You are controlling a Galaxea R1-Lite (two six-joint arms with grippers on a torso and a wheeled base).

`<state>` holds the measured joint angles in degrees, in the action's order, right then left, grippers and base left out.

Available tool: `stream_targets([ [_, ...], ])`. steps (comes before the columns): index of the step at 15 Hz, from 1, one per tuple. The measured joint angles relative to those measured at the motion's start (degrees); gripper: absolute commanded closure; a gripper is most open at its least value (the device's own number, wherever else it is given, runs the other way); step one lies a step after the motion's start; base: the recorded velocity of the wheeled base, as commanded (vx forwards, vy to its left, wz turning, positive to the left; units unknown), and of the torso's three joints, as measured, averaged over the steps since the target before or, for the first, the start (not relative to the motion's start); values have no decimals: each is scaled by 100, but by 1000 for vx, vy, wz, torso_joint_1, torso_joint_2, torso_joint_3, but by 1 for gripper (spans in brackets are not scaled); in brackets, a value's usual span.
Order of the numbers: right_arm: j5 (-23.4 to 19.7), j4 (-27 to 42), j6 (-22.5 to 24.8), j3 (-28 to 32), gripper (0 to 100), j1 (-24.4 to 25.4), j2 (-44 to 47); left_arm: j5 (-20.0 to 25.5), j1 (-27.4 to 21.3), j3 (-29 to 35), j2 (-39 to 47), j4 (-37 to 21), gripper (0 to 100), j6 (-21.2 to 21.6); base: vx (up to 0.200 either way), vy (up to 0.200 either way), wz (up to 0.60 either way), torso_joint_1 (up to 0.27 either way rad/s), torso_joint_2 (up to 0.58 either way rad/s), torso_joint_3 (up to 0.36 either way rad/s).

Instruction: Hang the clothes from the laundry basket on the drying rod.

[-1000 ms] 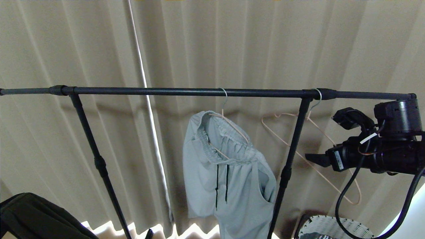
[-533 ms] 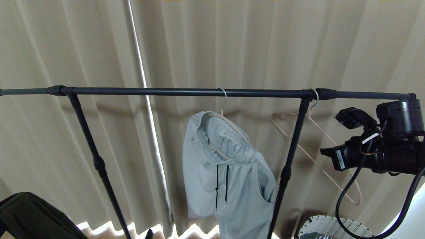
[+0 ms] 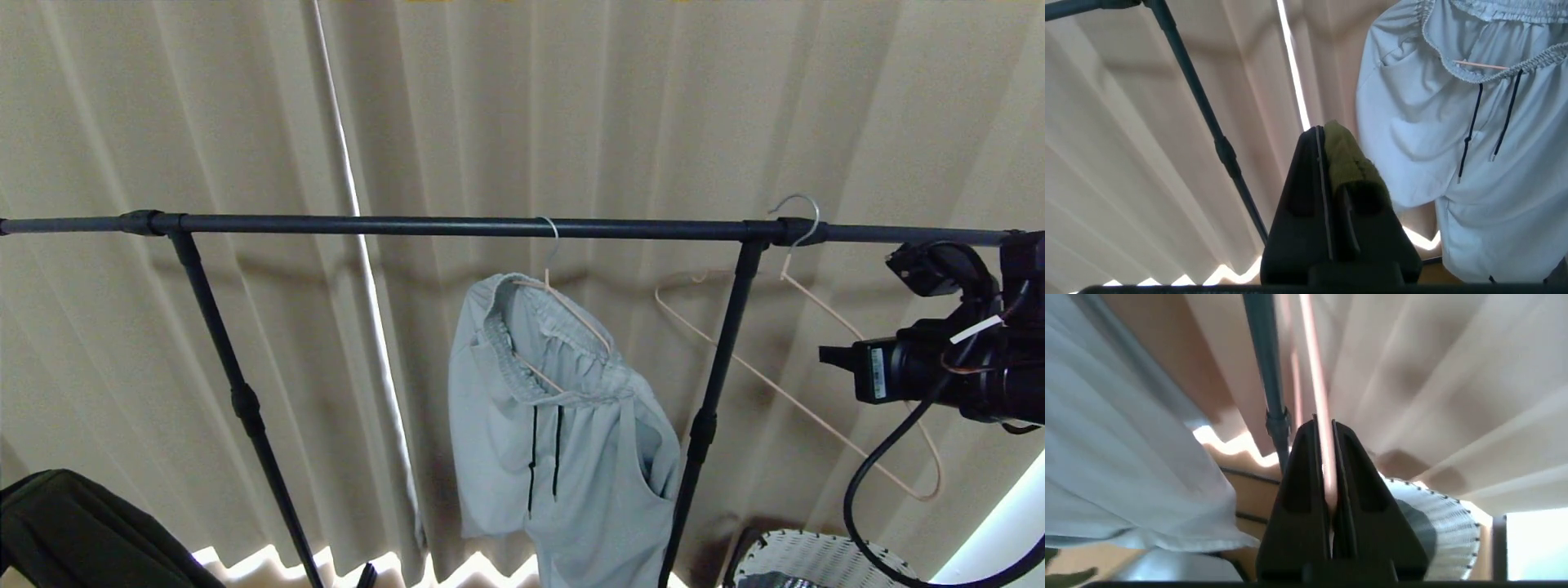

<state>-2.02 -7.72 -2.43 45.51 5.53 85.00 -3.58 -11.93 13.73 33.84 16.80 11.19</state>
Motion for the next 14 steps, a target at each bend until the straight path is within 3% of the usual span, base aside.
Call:
stream_targets([
  [6,20,13,-22,-657,100,-391,-1039,0,-2,-9,0,-11,100,-13,0,0,0,0,0,0],
  [14,20,77,99,-1560,100,-820,-2258,9,-10,-50,24,-29,100,-11,-200,0,0,-1,5,4],
])
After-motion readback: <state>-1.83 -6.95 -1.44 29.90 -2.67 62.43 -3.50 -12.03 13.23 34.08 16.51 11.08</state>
